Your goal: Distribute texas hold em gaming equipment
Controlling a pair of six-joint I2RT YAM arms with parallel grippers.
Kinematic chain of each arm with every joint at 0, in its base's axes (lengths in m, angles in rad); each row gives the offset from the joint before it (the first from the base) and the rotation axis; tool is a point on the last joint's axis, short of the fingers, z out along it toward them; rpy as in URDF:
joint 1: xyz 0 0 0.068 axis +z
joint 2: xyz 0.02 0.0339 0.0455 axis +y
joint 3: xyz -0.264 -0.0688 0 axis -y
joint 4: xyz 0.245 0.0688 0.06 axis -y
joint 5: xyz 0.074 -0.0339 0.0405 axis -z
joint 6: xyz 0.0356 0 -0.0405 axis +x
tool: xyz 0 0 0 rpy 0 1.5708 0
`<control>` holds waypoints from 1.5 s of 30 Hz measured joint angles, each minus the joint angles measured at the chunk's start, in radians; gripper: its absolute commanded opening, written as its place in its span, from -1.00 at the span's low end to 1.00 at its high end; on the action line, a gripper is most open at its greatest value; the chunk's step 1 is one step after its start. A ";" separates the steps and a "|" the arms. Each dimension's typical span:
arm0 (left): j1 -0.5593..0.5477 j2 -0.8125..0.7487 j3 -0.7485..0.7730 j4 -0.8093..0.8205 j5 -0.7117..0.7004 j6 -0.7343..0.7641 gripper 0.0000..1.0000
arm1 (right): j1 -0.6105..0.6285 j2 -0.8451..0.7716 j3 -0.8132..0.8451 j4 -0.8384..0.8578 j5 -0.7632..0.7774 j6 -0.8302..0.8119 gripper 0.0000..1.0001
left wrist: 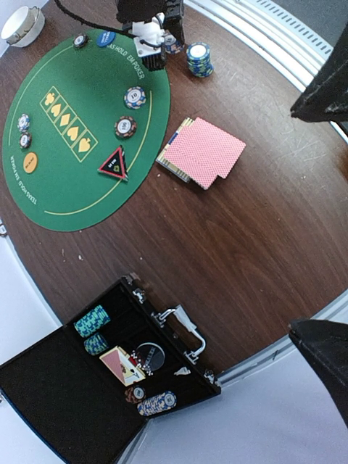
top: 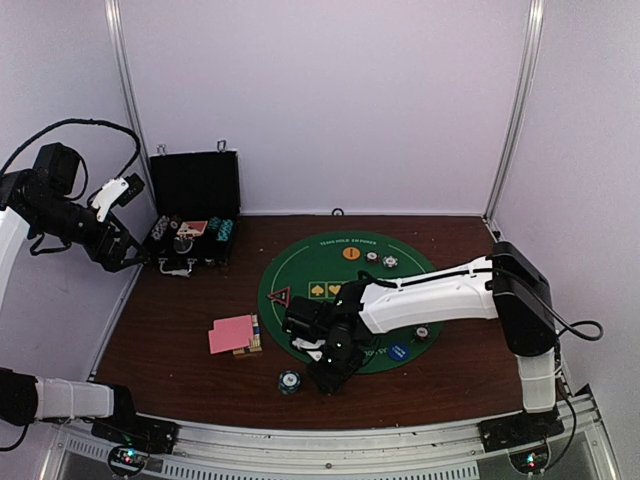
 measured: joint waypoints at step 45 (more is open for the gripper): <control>0.000 -0.005 0.005 0.000 0.003 0.005 0.95 | -0.344 -0.148 -0.138 -0.020 0.092 -0.014 -0.42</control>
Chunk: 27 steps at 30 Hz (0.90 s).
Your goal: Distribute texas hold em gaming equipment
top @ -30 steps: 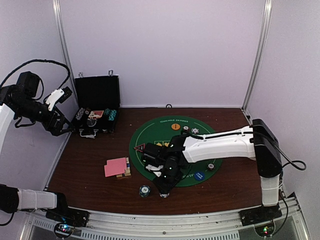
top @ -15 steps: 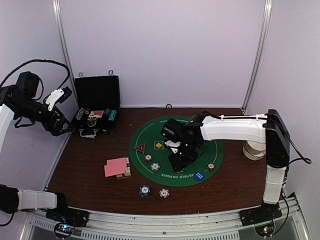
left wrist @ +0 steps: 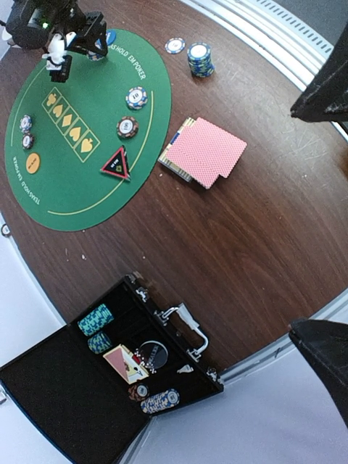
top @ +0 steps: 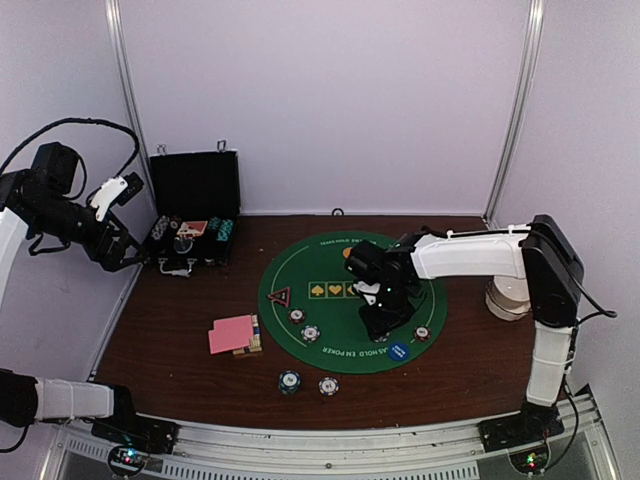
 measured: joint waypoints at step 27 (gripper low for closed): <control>0.000 0.002 0.010 0.000 0.000 0.003 0.95 | -0.100 0.000 -0.076 0.041 0.036 -0.016 0.31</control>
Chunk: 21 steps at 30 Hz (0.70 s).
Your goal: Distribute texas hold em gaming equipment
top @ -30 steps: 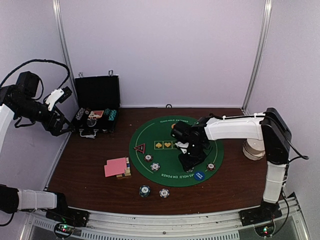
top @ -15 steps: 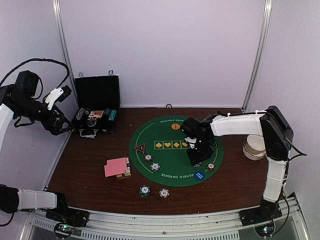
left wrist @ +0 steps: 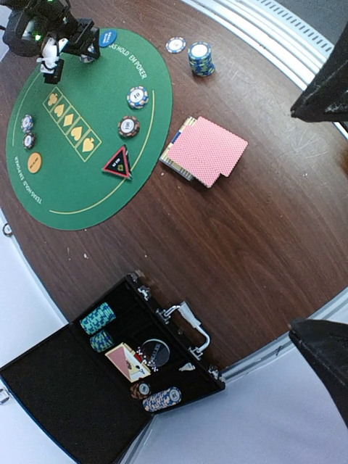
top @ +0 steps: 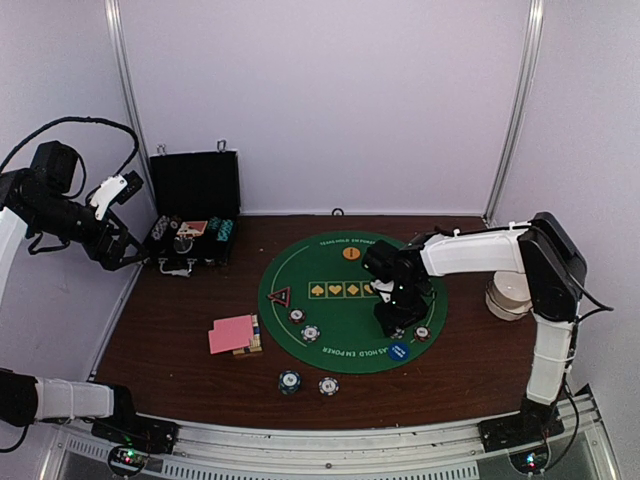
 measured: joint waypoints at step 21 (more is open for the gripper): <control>0.000 0.000 0.000 0.000 0.000 0.000 0.95 | 0.345 -0.056 0.327 -0.064 -0.004 -0.008 0.74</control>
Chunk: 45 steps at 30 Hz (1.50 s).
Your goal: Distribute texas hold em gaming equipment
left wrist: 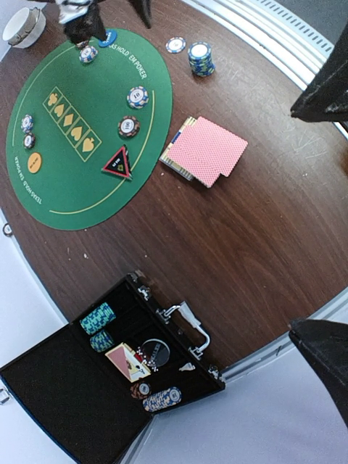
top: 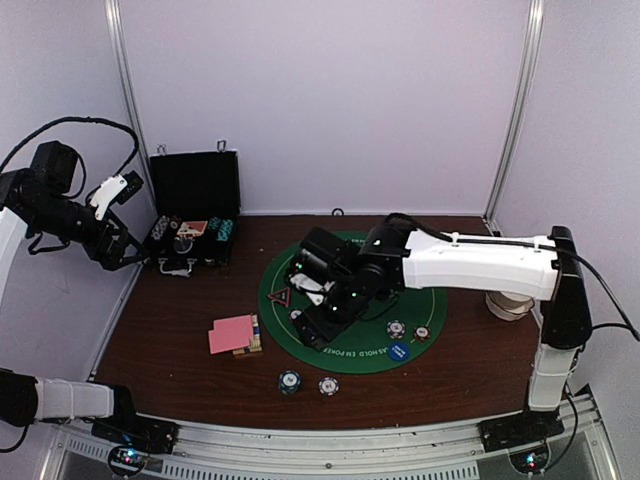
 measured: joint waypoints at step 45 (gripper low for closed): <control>0.000 -0.003 0.000 0.000 0.000 0.004 0.95 | 0.155 0.388 0.272 -0.041 -0.148 -0.088 0.25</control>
